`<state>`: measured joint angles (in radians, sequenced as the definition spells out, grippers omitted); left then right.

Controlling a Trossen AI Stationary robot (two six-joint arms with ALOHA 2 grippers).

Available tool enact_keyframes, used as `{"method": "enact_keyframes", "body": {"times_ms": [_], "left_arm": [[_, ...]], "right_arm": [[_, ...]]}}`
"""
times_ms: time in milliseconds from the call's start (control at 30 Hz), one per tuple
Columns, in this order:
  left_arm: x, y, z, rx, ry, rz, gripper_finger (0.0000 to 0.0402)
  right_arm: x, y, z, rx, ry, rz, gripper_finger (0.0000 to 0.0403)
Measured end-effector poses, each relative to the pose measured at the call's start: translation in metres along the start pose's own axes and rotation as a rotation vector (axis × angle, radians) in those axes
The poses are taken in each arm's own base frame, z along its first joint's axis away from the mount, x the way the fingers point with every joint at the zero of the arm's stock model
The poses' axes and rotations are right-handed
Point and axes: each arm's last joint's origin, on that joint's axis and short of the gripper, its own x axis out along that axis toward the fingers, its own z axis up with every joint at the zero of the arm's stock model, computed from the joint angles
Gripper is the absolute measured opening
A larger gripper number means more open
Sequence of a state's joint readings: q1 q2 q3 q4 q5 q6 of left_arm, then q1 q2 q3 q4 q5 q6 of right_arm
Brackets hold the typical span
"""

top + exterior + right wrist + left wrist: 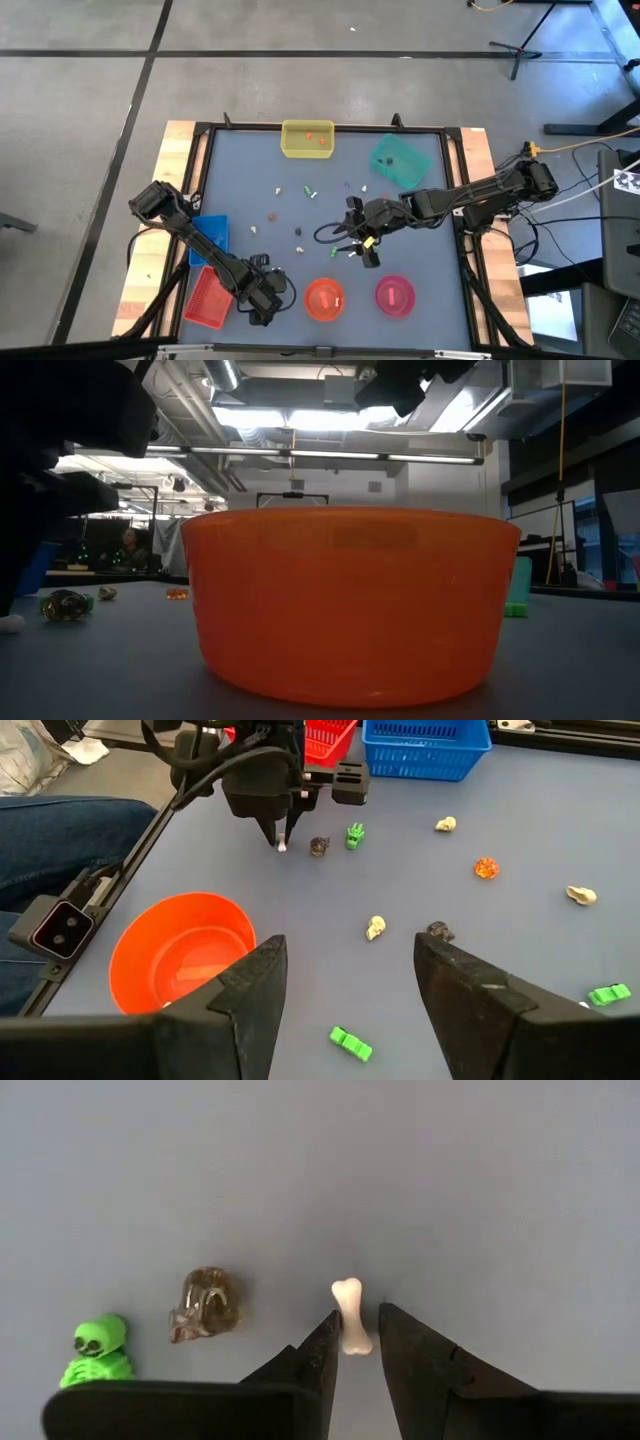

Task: Sort Halloween decoration
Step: Put the white bone toy into the orange bowl

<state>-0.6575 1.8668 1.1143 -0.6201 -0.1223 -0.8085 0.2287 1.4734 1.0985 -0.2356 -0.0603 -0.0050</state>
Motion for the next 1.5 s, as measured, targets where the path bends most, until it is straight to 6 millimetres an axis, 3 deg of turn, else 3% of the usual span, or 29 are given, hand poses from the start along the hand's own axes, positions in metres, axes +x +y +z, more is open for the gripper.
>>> {"method": "enact_keyframes", "body": {"times_ms": [300, 600, 867, 1500], "left_arm": [[0.004, -0.001, 0.000, 0.000, 0.025, -0.010, 0.0064], [0.004, -0.001, -0.001, -0.001, 0.029, -0.012, 0.0006], [0.004, -0.001, 0.000, -0.001, 0.029, -0.013, 0.0008], [-0.026, -0.017, 0.039, 0.027, -0.077, -0.097, 0.0008]], "right_arm": [[0.000, 0.000, 0.000, 0.000, 0.001, 0.000, 0.0218], [0.000, 0.000, 0.000, 0.000, 0.001, 0.000, 0.0218], [0.000, 0.000, 0.000, 0.000, 0.002, 0.000, 0.0218], [-0.001, 0.000, 0.000, 0.000, -0.001, 0.003, 0.0218]]}}
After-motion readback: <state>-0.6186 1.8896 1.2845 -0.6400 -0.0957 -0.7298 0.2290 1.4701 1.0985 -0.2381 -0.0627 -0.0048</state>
